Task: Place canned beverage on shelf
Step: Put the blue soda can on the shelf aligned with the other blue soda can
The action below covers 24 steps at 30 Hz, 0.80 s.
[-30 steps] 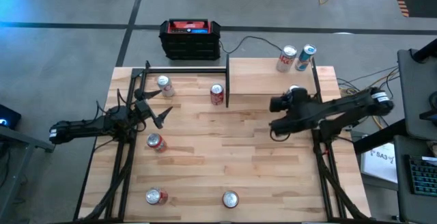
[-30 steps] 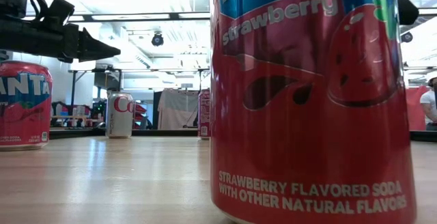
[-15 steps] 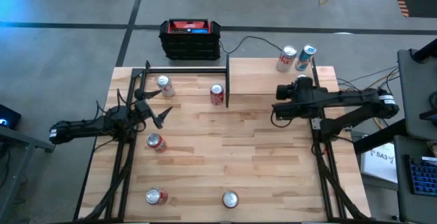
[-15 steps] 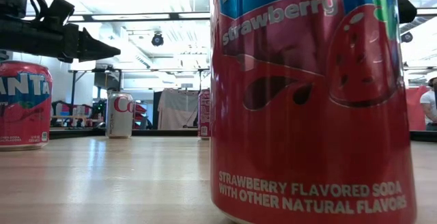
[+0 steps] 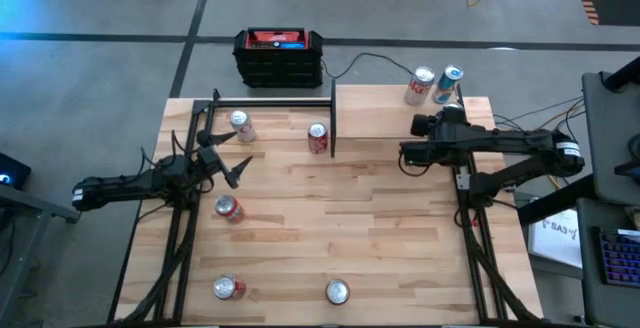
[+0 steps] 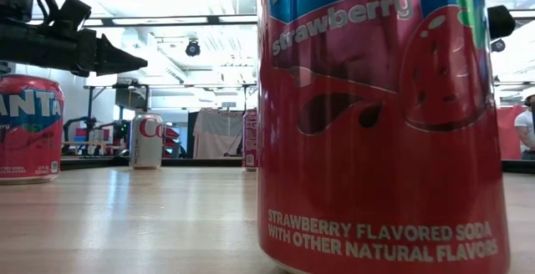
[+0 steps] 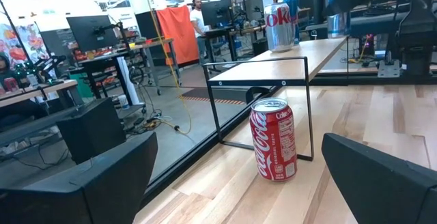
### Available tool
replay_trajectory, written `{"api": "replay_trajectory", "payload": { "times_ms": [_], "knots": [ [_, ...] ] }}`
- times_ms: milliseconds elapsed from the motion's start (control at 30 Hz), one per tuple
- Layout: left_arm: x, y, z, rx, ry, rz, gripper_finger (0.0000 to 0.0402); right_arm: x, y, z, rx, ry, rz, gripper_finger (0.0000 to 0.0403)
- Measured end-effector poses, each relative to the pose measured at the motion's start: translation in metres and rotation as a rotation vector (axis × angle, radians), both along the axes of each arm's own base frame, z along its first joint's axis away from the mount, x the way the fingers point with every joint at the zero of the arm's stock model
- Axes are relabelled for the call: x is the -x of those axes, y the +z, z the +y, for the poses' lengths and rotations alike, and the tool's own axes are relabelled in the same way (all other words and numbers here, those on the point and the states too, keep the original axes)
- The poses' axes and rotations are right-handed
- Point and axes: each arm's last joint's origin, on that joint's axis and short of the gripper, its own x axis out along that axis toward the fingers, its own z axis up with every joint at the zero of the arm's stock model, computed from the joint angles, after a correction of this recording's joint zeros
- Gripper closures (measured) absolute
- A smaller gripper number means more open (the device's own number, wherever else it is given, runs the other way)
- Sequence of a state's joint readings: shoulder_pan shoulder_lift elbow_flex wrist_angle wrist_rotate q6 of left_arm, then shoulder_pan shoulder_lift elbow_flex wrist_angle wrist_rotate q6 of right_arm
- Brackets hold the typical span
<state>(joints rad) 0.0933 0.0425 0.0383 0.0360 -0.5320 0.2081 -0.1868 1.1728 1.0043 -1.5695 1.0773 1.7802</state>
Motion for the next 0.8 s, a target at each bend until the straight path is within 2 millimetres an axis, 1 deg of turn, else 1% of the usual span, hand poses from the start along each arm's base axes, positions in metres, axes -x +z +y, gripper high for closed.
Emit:
{"api": "replay_trajectory", "payload": {
  "times_ms": [500, 667, 800],
  "knots": [
    [0.0, 0.0, 0.0, 0.0, 0.0, 0.0, 0.0003, 0.005, -0.002, -0.018, 0.045, -0.093, 0.003, 0.0195],
    [0.0, 0.0, 0.0, 0.0, 0.001, 0.0, 0.0003, 0.003, -0.003, -0.022, 0.051, -0.11, -0.022, 0.0195],
    [0.0, 0.0, 0.0, 0.0, 0.0, 0.0, 0.0003, -0.003, -0.008, -0.029, 0.044, -0.109, -0.006, 0.0195]
  ]
}}
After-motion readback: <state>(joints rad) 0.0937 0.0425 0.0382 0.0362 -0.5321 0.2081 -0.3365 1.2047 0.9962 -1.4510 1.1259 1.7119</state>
